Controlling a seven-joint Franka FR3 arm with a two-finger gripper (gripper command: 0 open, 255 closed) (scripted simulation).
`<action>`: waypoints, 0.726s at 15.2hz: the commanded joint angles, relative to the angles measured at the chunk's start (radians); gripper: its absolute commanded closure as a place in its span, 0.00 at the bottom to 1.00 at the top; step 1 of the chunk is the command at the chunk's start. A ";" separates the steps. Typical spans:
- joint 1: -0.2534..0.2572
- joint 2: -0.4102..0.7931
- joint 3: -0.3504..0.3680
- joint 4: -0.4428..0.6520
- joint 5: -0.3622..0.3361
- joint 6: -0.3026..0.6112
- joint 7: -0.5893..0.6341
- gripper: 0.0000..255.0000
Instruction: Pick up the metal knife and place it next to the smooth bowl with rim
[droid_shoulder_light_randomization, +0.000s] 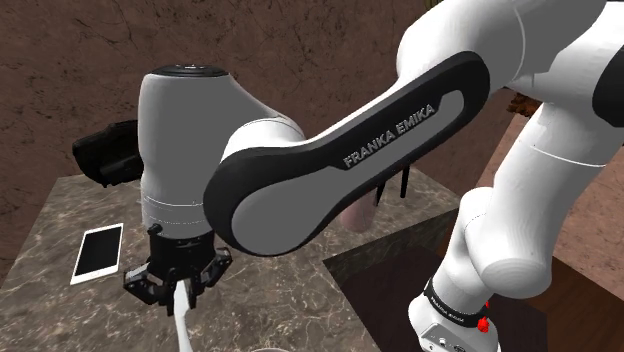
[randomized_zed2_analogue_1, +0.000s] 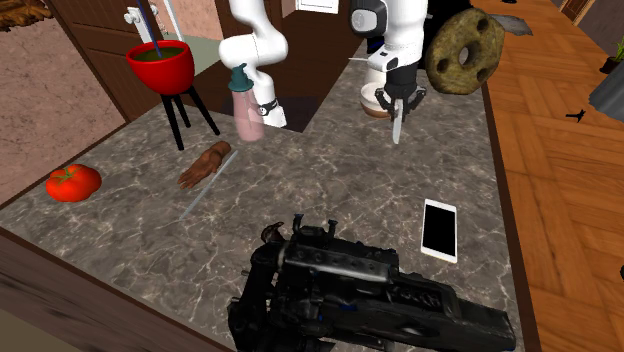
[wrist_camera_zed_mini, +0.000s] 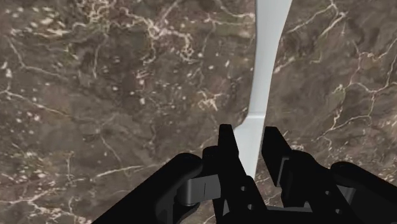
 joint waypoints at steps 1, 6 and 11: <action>0.001 0.013 0.001 -0.015 -0.007 0.028 0.003 1.00; 0.003 0.050 0.003 -0.050 -0.029 0.094 0.016 1.00; 0.007 0.093 0.002 -0.078 -0.059 0.160 0.033 1.00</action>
